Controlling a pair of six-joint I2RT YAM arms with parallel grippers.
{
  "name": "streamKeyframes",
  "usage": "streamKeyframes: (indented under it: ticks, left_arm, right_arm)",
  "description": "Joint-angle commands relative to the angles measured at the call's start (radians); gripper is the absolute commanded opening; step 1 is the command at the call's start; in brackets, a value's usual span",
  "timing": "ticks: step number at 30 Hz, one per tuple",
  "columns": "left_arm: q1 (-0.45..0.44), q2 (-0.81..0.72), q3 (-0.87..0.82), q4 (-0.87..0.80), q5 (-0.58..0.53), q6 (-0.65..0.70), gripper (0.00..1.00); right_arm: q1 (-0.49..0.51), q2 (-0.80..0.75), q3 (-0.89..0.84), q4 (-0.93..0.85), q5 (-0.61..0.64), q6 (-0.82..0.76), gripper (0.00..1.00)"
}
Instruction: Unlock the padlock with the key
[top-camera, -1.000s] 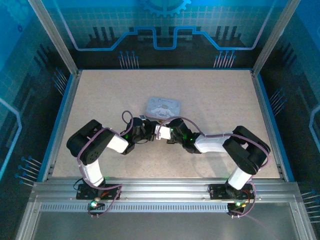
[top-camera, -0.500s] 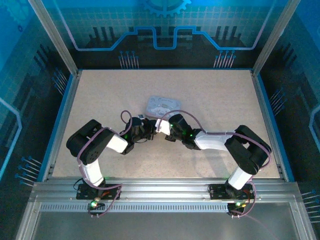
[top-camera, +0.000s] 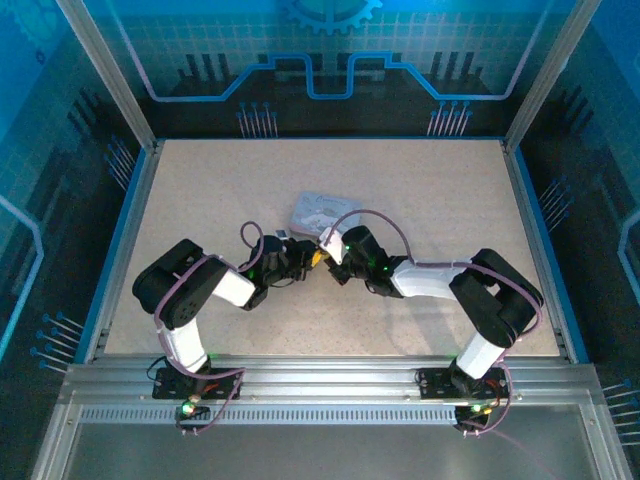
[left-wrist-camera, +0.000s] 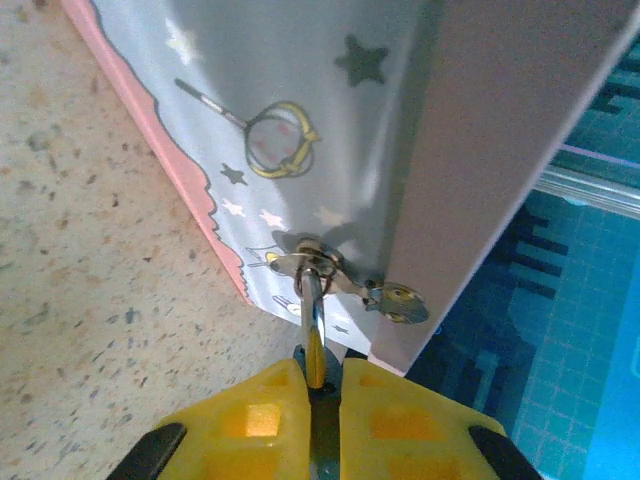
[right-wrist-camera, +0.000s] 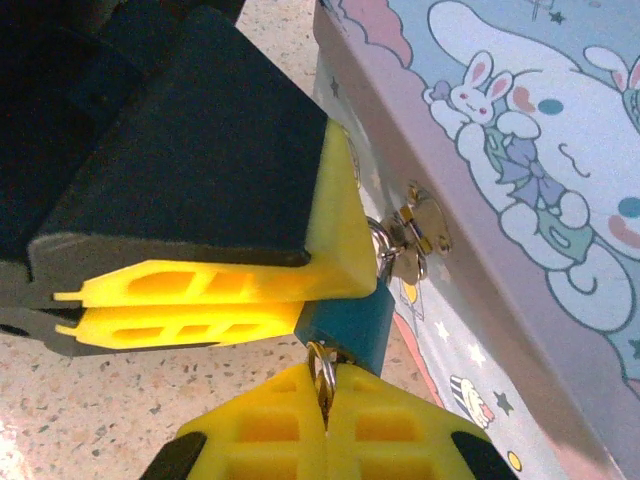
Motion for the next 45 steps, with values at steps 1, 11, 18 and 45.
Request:
streamKeyframes:
  ticks: [1,11,18,45]
  left_arm:
    - [-0.002,-0.018,-0.021,-0.015,0.019,0.045,0.17]
    - [0.020,-0.092,-0.032,-0.111,0.012,0.092,0.39]
    - [0.068,-0.244,-0.027,-0.297,0.005,0.190,0.48]
    - [0.288,-0.246,0.416,-1.041,0.067,0.858,0.75]
  right_arm:
    - [-0.002,0.006,-0.023,0.051,-0.006,0.032,0.00]
    - [-0.002,0.004,-0.074,0.073,-0.011,0.069,0.00]
    - [-0.007,-0.004,-0.086,0.086,-0.044,0.104,0.00]
    - [-0.164,-0.042,-0.132,0.060,-0.252,0.503,0.00]
